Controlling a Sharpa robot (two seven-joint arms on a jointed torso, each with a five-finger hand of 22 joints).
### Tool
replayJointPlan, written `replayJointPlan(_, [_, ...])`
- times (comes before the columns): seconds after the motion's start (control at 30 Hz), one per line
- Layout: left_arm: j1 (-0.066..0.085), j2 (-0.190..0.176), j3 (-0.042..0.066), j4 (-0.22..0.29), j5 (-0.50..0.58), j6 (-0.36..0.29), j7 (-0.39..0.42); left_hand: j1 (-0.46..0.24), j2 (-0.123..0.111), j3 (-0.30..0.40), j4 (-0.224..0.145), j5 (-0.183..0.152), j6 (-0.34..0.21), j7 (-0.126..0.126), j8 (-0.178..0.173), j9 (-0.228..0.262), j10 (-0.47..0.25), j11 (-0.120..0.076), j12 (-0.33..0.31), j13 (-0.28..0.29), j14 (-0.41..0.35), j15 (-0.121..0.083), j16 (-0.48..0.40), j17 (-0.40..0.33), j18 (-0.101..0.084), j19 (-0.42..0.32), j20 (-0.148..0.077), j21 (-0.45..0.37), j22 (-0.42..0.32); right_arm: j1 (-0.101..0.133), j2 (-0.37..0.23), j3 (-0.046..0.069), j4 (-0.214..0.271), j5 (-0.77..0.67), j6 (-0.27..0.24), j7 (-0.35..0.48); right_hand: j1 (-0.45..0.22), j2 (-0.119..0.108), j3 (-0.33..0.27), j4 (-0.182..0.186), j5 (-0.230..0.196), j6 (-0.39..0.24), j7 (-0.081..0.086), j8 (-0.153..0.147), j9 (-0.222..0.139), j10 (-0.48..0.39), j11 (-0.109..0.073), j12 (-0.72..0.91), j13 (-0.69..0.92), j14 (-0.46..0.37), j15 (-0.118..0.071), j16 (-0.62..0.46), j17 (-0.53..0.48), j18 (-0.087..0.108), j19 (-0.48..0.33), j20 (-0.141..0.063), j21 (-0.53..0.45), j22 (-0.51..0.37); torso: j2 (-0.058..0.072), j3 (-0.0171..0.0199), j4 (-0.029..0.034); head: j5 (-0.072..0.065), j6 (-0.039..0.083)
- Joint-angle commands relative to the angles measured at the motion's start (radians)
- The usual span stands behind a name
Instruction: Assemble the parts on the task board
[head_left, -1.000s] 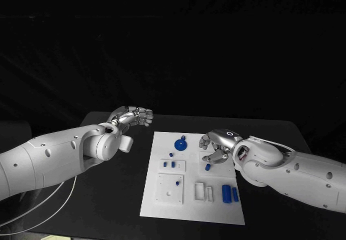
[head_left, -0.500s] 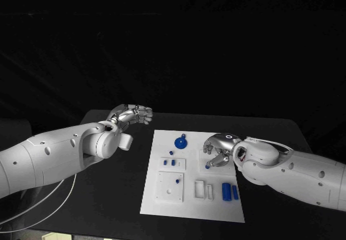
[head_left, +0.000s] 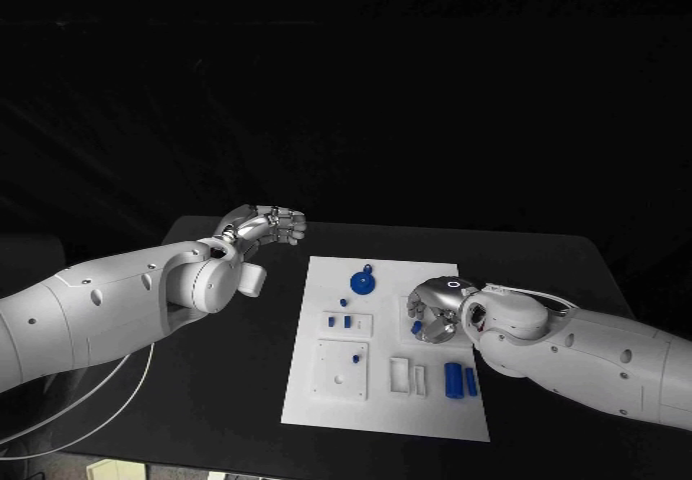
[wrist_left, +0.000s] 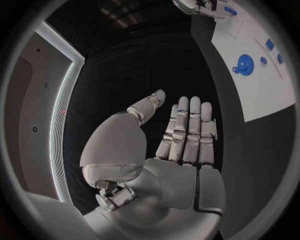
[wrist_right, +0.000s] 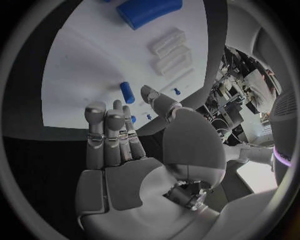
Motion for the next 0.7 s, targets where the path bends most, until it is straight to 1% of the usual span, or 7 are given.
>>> replayJointPlan(0.03, [0.001, 0.002, 0.001, 0.001, 0.004, 0.013, 0.012, -0.001, 0.004, -0.004, 0.002, -0.005, -0.008, -0.001, 0.003, -0.001, -0.006, 0.000, 0.002, -0.001, -0.004, 0.003, -0.006, 0.002, 0.009, -0.001, 0.006, -0.005, 0.002, -0.007, 0.006, -0.002, -0.006, -0.025, 0.018, 0.006, 0.018, 0.006, 0.018, 0.004, -0.005, 0.016, 0.002, 0.010, 0.003, 0.014, 0.000, 0.008, -0.001, 0.004, -0.008, 0.005, -0.002, 0.097, 0.003, 0.001, 0.001, 0.017, 0.000, 0.0002, -0.0004, 0.001, -0.003])
replayJointPlan(0.17, [0.001, 0.001, 0.001, 0.001, 0.004, 0.009, 0.011, -0.001, 0.005, -0.003, 0.002, -0.005, -0.008, -0.001, 0.004, -0.001, -0.006, 0.000, 0.002, -0.001, -0.004, 0.003, -0.006, 0.002, 0.009, -0.001, 0.006, -0.005, 0.002, -0.010, 0.010, -0.003, -0.010, -0.036, 0.026, 0.006, 0.029, 0.020, 0.036, 0.008, -0.005, 0.035, 0.004, 0.022, 0.007, 0.042, -0.006, 0.022, 0.003, 0.006, -0.013, 0.007, -0.002, 0.097, 0.006, 0.001, 0.004, 0.018, 0.000, 0.0005, -0.0003, 0.001, -0.002])
replayJointPlan(0.27, [0.001, 0.001, 0.001, 0.001, 0.004, 0.006, 0.010, 0.000, 0.005, -0.003, 0.002, -0.005, -0.008, -0.001, 0.004, -0.001, -0.006, 0.000, 0.002, -0.001, -0.004, 0.003, -0.006, 0.003, 0.009, -0.001, 0.006, -0.005, 0.002, -0.012, 0.009, -0.003, -0.010, -0.043, 0.026, 0.008, 0.041, 0.042, 0.052, 0.004, -0.005, 0.061, -0.002, 0.037, 0.013, 0.068, -0.015, 0.037, 0.011, 0.007, -0.022, 0.008, -0.002, 0.097, 0.006, 0.001, 0.006, 0.019, 0.000, 0.0005, -0.0007, 0.001, -0.004])
replayJointPlan(0.37, [0.001, 0.002, 0.001, 0.001, 0.004, 0.005, 0.010, 0.000, 0.004, -0.004, 0.002, -0.005, -0.008, -0.001, 0.004, -0.002, -0.006, 0.000, 0.002, -0.002, -0.004, 0.003, -0.007, 0.003, 0.009, -0.001, 0.006, -0.005, 0.002, -0.012, 0.010, -0.003, -0.010, -0.048, 0.024, 0.008, 0.044, 0.056, 0.065, -0.001, -0.004, 0.085, -0.009, 0.048, 0.016, 0.076, -0.019, 0.041, 0.014, 0.008, -0.026, 0.008, -0.003, 0.097, 0.004, 0.003, 0.008, 0.020, 0.000, 0.0003, -0.0008, 0.001, -0.004])
replayJointPlan(0.53, [0.001, 0.001, 0.001, 0.001, 0.004, 0.005, 0.010, 0.000, 0.005, -0.003, 0.002, -0.004, -0.008, -0.001, 0.004, -0.002, -0.007, 0.000, 0.002, -0.002, -0.004, 0.003, -0.007, 0.003, 0.010, -0.001, 0.006, -0.005, 0.002, -0.014, 0.012, -0.003, -0.008, -0.057, -0.002, 0.004, 0.041, 0.080, 0.077, -0.010, -0.005, 0.103, -0.016, 0.055, 0.017, 0.093, -0.027, 0.051, 0.021, 0.009, -0.033, 0.010, -0.002, 0.097, 0.004, 0.001, 0.015, 0.022, 0.000, -0.0002, -0.0006, -0.003, 0.003])
replayJointPlan(0.6, [0.001, 0.001, 0.001, 0.001, 0.004, 0.005, 0.010, 0.000, 0.005, -0.003, 0.002, -0.004, -0.008, -0.001, 0.004, -0.002, -0.007, 0.000, 0.002, -0.002, -0.004, 0.003, -0.008, 0.004, 0.010, -0.001, 0.006, -0.005, 0.002, -0.014, 0.013, -0.003, -0.008, -0.061, -0.007, 0.000, 0.040, 0.084, 0.078, -0.011, -0.005, 0.105, -0.017, 0.056, 0.017, 0.095, -0.028, 0.052, 0.022, 0.010, -0.034, 0.011, -0.002, 0.097, 0.005, 0.001, 0.016, 0.022, 0.000, -0.0001, -0.0002, -0.002, 0.003])
replayJointPlan(0.7, [0.001, 0.001, 0.001, 0.001, 0.004, 0.005, 0.010, 0.001, 0.005, -0.003, 0.002, -0.004, -0.009, -0.001, 0.004, -0.002, -0.007, 0.000, 0.002, -0.002, -0.004, 0.003, -0.008, 0.004, 0.010, -0.001, 0.006, -0.006, 0.002, -0.014, 0.015, -0.003, -0.008, -0.069, -0.021, -0.009, 0.037, 0.100, 0.086, -0.018, -0.005, 0.120, -0.023, 0.063, 0.019, 0.111, -0.034, 0.061, 0.029, 0.011, -0.041, 0.012, -0.002, 0.097, 0.005, -0.002, 0.021, 0.022, 0.000, 0.0003, -0.0003, -0.001, 0.002])
